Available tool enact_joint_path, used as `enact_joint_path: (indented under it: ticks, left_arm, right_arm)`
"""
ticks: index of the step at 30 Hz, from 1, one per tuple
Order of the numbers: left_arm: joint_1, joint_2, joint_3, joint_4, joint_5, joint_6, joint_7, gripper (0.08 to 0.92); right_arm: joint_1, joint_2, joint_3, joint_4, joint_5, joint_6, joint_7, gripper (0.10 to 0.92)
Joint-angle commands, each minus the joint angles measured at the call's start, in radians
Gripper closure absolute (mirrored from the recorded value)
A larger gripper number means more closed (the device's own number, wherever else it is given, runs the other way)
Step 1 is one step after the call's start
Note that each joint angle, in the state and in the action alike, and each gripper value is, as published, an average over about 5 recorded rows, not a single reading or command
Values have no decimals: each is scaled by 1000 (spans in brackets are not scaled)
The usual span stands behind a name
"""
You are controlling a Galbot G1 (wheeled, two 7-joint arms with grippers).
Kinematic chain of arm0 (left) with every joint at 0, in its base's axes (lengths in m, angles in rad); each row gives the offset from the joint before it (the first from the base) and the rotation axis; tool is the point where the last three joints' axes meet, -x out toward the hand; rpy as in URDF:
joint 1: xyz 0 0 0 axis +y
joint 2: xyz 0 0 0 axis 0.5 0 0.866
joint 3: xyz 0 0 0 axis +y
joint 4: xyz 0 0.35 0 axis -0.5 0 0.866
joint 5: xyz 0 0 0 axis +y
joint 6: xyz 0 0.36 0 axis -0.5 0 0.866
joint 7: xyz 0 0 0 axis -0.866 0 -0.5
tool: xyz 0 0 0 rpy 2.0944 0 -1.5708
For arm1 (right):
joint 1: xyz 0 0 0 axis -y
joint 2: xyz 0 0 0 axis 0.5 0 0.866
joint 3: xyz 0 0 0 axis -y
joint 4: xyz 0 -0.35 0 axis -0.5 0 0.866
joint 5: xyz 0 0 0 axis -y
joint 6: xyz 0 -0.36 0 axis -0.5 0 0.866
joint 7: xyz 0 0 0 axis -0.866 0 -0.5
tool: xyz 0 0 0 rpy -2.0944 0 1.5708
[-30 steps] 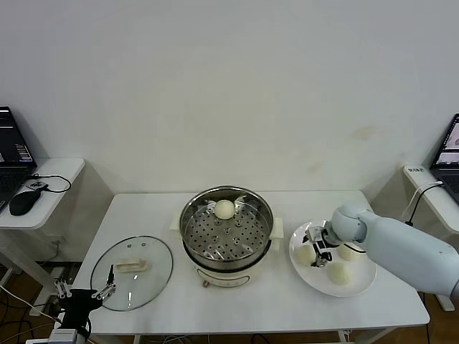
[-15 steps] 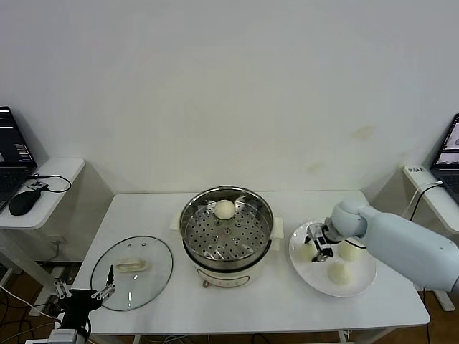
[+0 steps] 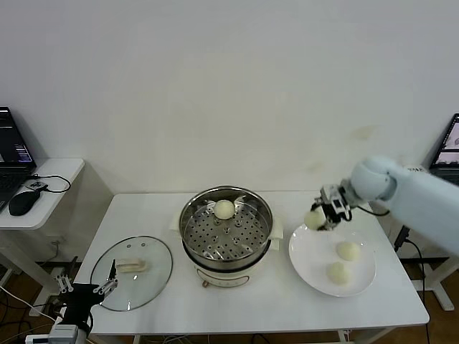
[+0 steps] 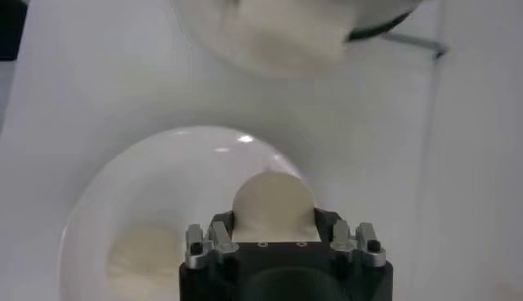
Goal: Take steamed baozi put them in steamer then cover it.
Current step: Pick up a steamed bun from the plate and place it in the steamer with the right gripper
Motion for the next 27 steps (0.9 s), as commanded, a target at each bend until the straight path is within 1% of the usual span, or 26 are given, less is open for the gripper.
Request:
enact_joint_path:
  ticks: [1,6,10,13,18,27]
  left_arm:
    - [-4,3,1,0,-3,0,0,177]
    - [-12,9,2,16,-9,0,-1,177]
    - [-12,12,1,21,-8,0,-1,177]
    - [-11,11,-3,18,-8,0,-1,177]
    - [-14,8,-11,24,-6,3,4,177]
    - [-10,-3,-24,23,0,3,6,177]
  right_arm:
    - [328,176,-170,66,267,-92,54,398]
    - [288,341,-164,32,374,-166,117,395]
    - [219,473,-149,-59,394,-208,156,390]
    - [162,539,-136,-110,394,-244,177,389]
    - [87,594,-144,-141,382,-293,198,389]
    - [-7,653,-145,-208,366,-323,214,389]
